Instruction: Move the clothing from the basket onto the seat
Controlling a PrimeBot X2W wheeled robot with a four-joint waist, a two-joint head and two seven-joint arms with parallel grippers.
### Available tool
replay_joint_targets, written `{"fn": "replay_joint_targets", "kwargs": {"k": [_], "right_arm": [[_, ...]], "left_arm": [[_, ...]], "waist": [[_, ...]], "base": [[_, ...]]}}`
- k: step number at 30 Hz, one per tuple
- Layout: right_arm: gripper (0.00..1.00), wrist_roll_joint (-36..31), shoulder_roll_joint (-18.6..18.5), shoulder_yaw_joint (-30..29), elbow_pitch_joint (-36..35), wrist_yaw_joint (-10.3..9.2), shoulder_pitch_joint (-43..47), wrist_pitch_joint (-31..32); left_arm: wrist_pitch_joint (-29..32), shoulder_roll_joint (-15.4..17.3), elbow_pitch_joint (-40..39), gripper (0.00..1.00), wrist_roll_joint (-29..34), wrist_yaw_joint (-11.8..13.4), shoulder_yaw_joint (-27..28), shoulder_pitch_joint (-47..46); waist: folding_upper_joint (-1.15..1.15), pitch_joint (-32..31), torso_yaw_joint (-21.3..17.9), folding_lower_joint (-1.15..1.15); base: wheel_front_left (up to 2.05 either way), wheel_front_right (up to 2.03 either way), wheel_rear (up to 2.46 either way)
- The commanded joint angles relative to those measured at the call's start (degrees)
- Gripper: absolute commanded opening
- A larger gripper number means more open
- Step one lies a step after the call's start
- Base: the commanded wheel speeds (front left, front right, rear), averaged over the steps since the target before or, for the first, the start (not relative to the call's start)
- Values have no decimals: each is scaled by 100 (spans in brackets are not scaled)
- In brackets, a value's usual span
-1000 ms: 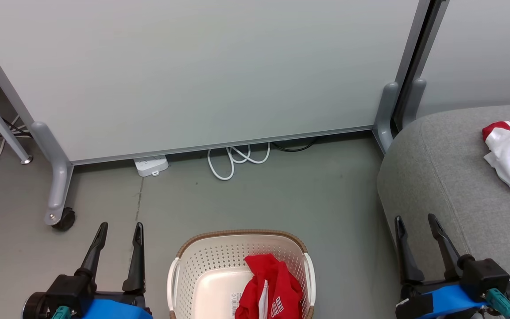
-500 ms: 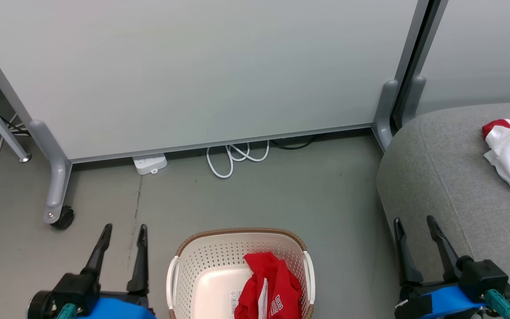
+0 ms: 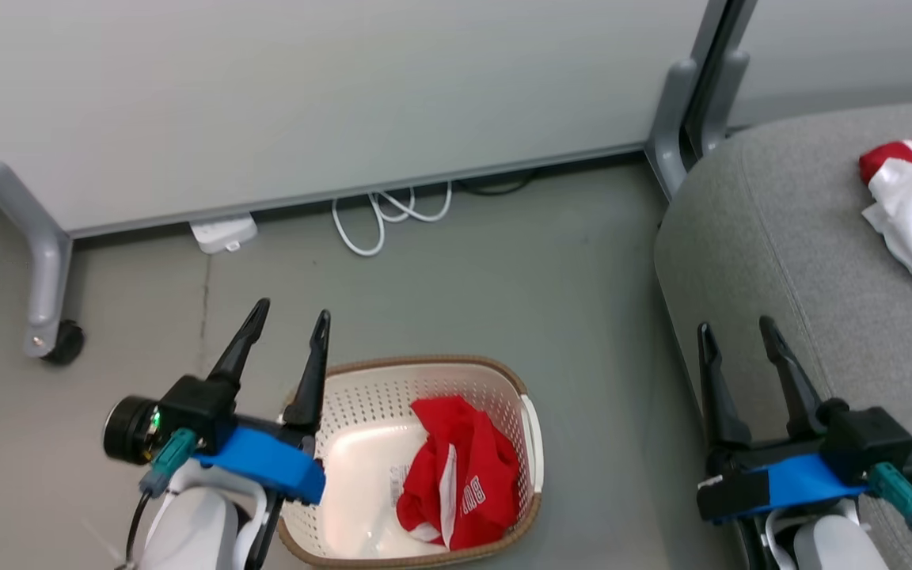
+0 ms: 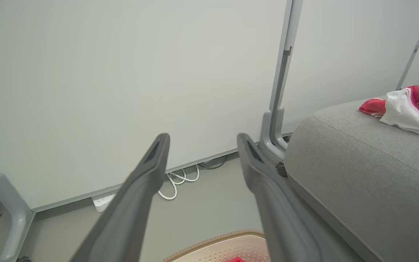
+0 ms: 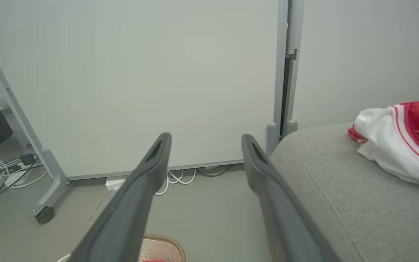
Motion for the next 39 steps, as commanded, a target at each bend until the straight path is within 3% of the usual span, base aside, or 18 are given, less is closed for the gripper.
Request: {"fn": "replay_joint_targets", "kwargs": {"k": [1, 21, 39], "right_arm": [[100, -9, 7, 8, -59, -3, -179, -3], [100, 182, 7, 222, -549, -3, -1487, -3], [100, 99, 7, 304, -857, -3, -2073, -3]], "left_arm": [[-18, 81, 130, 100, -42, -20, -147, -250], [-18, 706, 1812, 100, -551, -11, -1832, -2113], [-19, 1129, 3190, 100, -1023, -12, -2843, -3071]], "waist": [[0, 374, -214, -1], [0, 2279, -1112, -1], [0, 3607, -1262, -1]], "base": [[0, 0, 0], [0, 0, 0], [0, 0, 0]]}}
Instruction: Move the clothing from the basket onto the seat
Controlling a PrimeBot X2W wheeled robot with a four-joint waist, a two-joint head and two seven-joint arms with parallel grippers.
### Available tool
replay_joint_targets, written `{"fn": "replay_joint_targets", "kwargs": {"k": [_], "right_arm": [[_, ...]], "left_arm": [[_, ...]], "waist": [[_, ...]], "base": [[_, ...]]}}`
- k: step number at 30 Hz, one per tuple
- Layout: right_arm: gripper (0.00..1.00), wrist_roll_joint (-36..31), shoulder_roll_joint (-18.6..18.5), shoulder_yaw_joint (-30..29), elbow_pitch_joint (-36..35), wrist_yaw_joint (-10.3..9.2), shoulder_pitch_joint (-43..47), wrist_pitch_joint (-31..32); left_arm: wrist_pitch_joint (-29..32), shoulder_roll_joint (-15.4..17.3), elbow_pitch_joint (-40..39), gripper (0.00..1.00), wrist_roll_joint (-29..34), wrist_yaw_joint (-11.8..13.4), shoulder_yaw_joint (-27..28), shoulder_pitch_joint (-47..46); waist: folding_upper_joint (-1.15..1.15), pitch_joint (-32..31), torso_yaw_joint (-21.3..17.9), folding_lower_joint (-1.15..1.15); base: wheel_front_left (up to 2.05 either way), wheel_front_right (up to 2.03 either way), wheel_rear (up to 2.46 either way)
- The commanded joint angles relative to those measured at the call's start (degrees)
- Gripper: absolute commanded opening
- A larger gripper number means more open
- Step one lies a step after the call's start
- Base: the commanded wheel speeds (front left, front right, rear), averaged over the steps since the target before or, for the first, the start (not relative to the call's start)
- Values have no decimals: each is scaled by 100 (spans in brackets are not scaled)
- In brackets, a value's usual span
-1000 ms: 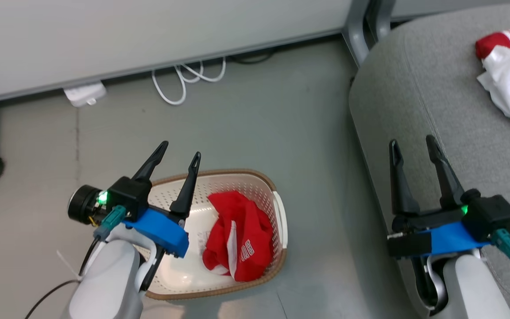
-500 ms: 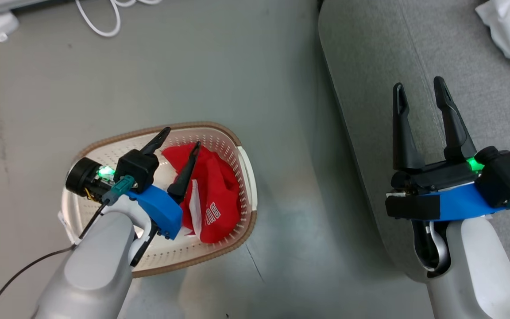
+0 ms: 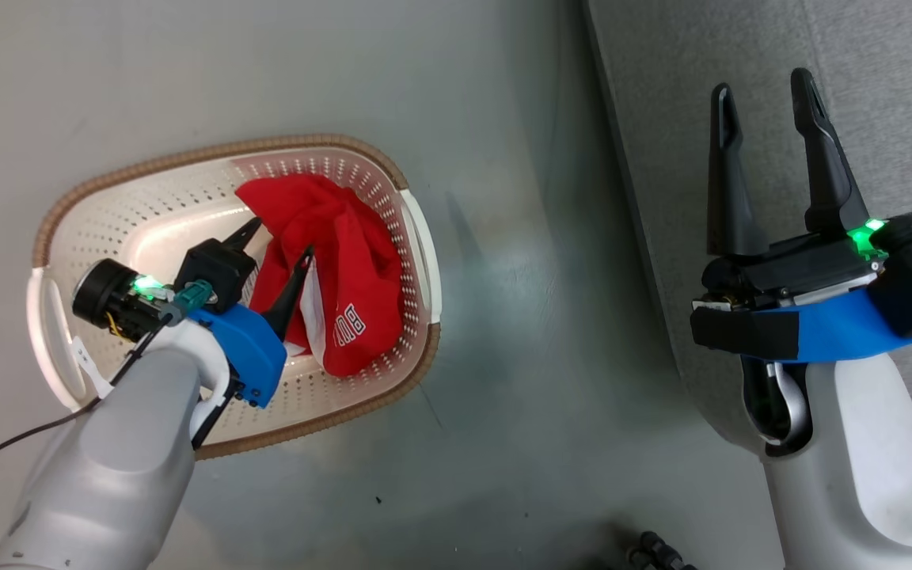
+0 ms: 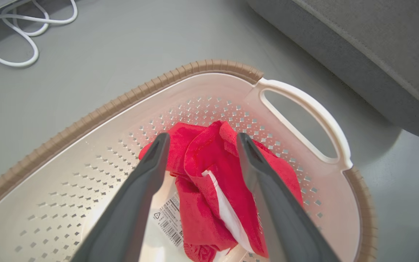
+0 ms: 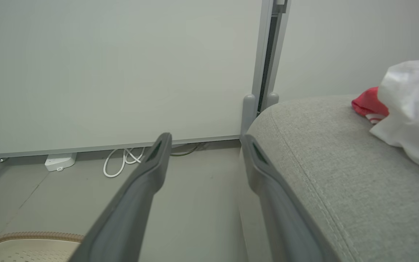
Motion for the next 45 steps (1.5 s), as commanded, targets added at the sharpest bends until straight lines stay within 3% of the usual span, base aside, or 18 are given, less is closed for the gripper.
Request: {"fn": "replay_joint_targets", "kwargs": {"k": [1, 19, 34, 36, 45], "right_arm": [[100, -46, 7, 28, -50, -2, -120, -3], [100, -108, 8, 47, -326, -2, -461, -2], [100, -109, 8, 11, -458, -2, -509, -3], [100, -112, 8, 2, -456, -2, -500, -3], [100, -142, 8, -49, -400, -2, -534, -3]], "left_arm": [[-17, 73, 93, 100, -47, 6, -58, -122], [-17, 273, 1203, 100, -579, 6, -887, -967], [-17, 180, 1322, 100, -883, 6, -1405, -1248], [-17, 177, 1315, 0, -916, 6, -1455, -1271], [-17, 130, 1132, 0, -1043, 6, -1702, -1298]], "waist": [[0, 226, -28, -1], [0, 1281, -131, -1], [0, 1685, -107, -1], [0, 1692, -97, -1], [0, 1639, 4, -1]], "base": [[0, 0, 0], [0, 0, 0], [0, 0, 0], [0, 0, 0], [0, 0, 0]]}}
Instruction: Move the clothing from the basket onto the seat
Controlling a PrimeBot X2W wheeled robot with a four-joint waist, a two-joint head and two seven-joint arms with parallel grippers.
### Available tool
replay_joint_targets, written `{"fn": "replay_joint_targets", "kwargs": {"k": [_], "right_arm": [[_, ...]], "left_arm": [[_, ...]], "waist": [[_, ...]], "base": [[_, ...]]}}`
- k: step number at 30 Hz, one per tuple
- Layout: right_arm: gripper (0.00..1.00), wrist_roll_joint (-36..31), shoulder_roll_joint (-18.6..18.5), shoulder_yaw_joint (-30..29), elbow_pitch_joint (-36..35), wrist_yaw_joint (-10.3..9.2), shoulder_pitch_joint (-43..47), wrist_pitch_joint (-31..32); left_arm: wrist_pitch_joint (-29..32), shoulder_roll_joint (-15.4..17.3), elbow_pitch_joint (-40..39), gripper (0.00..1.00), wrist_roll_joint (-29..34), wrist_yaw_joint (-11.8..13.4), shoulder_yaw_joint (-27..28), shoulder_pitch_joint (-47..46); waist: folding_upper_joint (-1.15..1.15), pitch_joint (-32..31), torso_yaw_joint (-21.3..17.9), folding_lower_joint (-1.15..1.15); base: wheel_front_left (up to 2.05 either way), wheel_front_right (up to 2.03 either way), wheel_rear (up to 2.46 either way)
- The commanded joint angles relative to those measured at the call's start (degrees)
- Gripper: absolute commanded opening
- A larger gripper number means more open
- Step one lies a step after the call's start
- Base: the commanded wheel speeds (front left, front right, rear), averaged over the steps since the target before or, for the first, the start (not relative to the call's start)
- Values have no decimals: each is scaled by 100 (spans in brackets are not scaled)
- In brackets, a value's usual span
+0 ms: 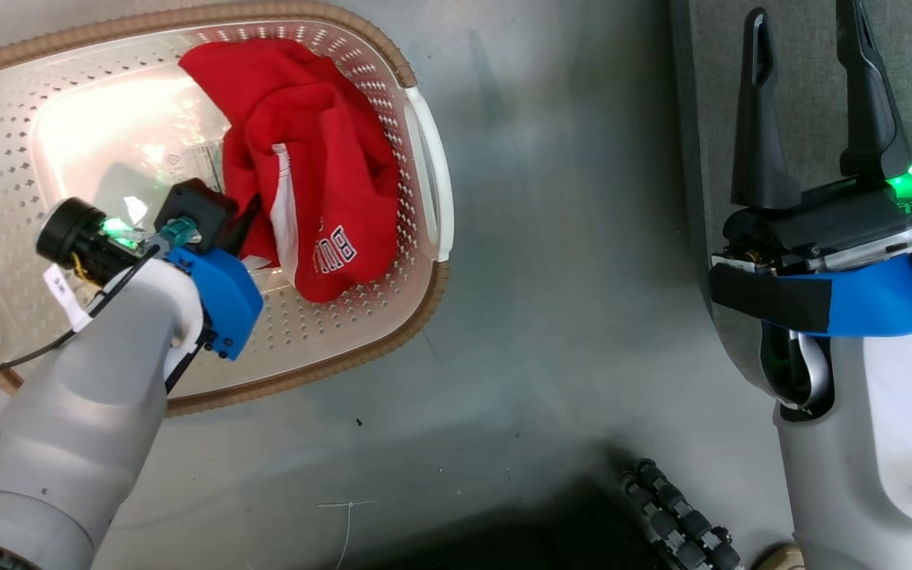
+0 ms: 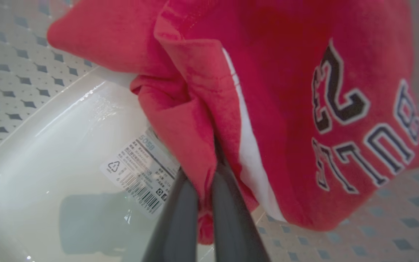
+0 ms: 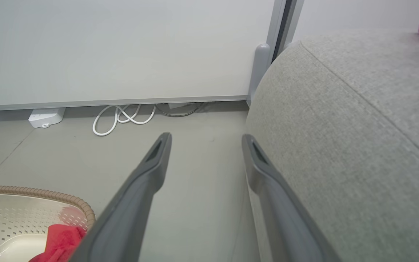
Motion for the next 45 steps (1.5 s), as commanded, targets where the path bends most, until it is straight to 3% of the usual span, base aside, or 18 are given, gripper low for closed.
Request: {"fn": "replay_joint_targets", "kwargs": {"k": [1, 18, 45], "right_arm": [[100, -24, 8, -26, 20, -4, -91, -3], [100, -358, 6, -163, 144, -4, 139, -3], [100, -242, 3, -315, 857, -4, 1149, -3]], "left_arm": [[-17, -15, -81, 0, -47, 6, -26, -33], [-17, -236, -1391, 0, 42, 5, 543, 642], [-18, -435, -3417, 0, 791, 5, 1746, 2469]], "waist": [[0, -43, 50, 0], [0, -913, 556, 0], [0, -3308, 1137, 0]], "base": [[0, 0, 0], [0, 0, 0], [0, 0, 0]]}}
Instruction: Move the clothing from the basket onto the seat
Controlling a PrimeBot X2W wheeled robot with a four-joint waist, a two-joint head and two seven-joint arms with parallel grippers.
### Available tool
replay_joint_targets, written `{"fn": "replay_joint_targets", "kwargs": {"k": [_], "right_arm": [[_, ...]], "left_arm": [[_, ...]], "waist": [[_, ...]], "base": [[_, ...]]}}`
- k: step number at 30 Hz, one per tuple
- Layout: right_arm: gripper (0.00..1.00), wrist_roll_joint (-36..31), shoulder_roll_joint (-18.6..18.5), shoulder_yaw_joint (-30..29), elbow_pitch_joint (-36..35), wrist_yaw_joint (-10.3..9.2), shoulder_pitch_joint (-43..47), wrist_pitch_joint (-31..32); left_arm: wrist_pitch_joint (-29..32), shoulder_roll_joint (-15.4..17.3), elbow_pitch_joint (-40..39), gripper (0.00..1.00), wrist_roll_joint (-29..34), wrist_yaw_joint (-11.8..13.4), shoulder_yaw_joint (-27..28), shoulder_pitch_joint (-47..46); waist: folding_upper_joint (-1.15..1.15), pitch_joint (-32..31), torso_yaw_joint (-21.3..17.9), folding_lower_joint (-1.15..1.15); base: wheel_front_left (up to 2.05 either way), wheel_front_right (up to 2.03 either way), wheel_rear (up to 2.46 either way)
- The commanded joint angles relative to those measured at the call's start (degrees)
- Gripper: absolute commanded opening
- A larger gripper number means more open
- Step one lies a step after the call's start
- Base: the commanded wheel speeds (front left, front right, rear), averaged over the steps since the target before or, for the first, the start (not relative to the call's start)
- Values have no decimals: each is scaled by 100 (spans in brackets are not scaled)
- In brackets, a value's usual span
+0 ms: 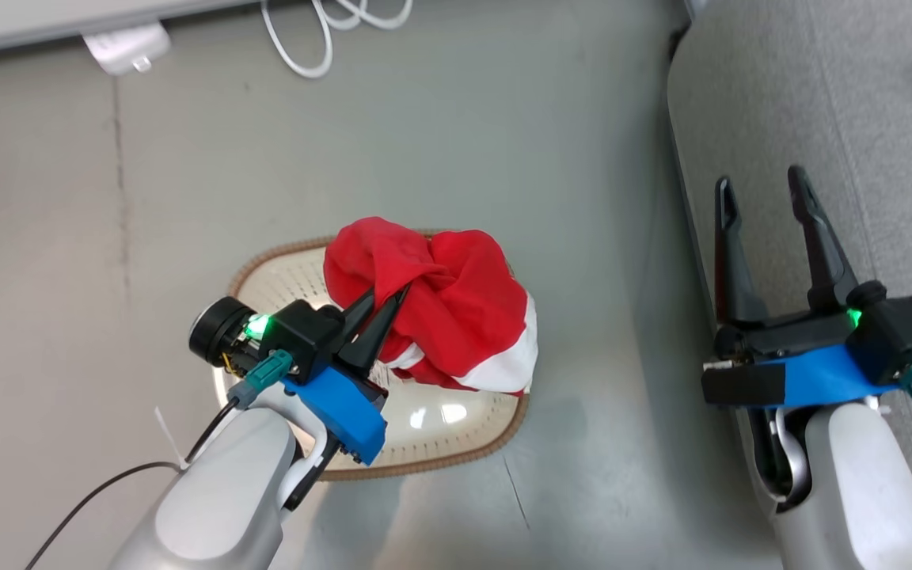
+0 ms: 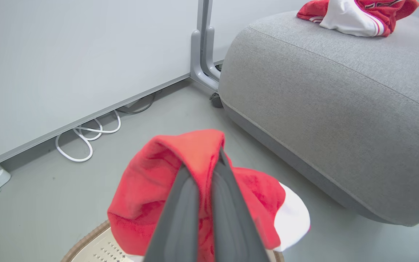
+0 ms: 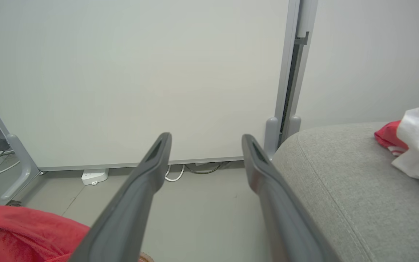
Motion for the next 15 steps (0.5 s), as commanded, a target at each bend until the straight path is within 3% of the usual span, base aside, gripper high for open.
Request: {"fn": "replay_joint_targets", "kwargs": {"k": [1, 15], "right_arm": [[100, 45, -1, -1, 41, -4, 122, -3], [100, 191, 0, 72, 273, -3, 657, -3]], "left_arm": [[-19, 1, -67, 0, 39, 5, 80, 112], [-19, -95, -641, 0, 371, 5, 397, 427]], "waist": [[0, -293, 122, 1], [0, -1423, 249, 1]], "base": [[0, 0, 0], [0, 0, 0]]}}
